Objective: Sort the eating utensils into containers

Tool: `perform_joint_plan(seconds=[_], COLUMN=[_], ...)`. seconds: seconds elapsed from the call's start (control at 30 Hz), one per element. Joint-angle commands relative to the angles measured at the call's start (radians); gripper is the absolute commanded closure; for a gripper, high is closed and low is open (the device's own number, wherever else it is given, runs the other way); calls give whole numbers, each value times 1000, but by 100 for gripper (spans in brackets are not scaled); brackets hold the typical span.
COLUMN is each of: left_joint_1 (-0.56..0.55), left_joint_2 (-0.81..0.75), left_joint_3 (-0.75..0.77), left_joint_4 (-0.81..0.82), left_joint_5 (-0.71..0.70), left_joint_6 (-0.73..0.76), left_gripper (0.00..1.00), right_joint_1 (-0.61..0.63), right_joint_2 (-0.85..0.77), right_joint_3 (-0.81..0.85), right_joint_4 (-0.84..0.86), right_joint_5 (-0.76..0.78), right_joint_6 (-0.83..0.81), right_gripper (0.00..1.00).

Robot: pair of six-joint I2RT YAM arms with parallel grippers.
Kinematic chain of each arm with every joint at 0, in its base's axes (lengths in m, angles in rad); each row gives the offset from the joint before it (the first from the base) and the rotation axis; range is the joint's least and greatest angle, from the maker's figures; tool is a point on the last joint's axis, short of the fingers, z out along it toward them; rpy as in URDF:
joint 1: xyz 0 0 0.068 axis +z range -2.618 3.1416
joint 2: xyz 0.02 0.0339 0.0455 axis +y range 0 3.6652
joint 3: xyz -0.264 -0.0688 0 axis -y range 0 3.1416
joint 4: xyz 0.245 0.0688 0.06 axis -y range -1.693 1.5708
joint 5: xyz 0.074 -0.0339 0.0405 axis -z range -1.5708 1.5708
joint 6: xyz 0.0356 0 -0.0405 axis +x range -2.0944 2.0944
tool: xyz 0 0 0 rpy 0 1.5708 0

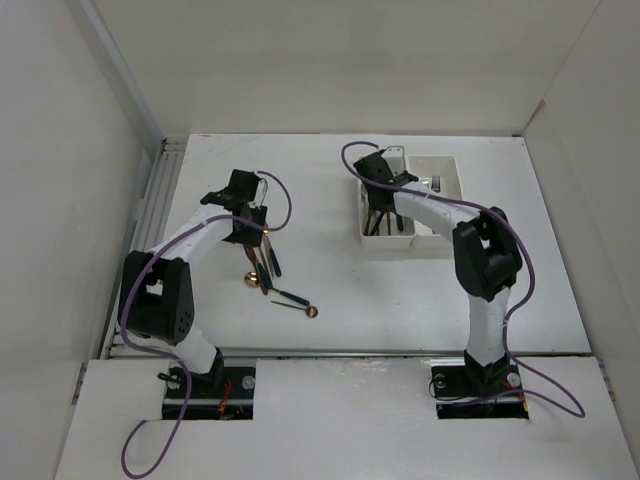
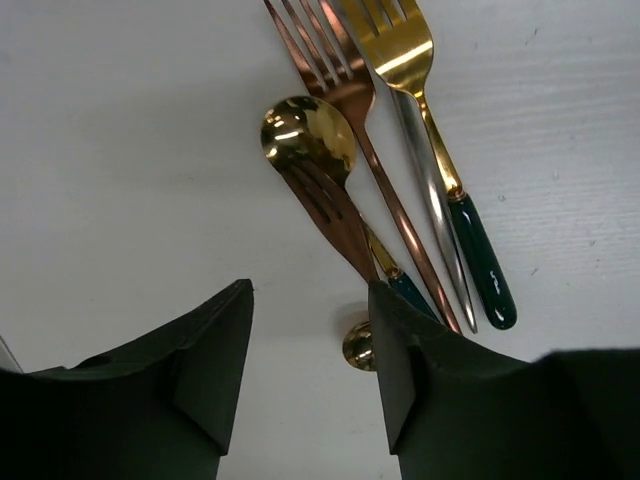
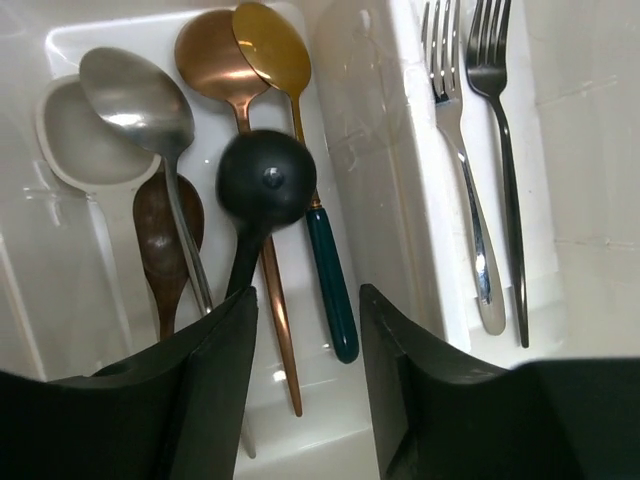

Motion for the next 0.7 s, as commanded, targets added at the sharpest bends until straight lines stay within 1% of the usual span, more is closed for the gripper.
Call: perform_joint_plan(seconds=[0.0,0.03,0.07,0.2,0.33,0.43,0.5,0.53,0.6,0.67], left_joint_1=[3,3,3,-9,-30,-30,-30,-30,-30,-43], left_joint_2=[5,5,18,71,134,199,222,222,222,222], left_joint_3=[-10,18,27,55,64,90,102,102,113,122], left_joint_4=[-17,-30,-31,-31,-8,2,17,26,43,55], left_joint_5=[85,155,187,318,306,229,209,209,209,177], left_joint_6=[0,12,12,23,23,11,11,11,11,20], left_gripper=[55,56,57,56,56,56,62,62,67,69], right_joint_1=[5,5,5,41,67,67,67,67,67,67], right_joint_2=[-97,-111,-127,-196,-236,-246,-265,-265,-274,-274], right_joint_3=[20,20,20,20,9,-16,-31,-45,-57,-66], right_joint_4=[21,12,12,-10,-29,-39,-39,-39,-39,-39], right_joint_5=[2,2,2,2,2,2,2,2,2,2], right_joint_6=[-15,-3,-3,35,71,95,95,104,104,104], right_gripper=[49,46,44,44,44,44,44,44,44,44])
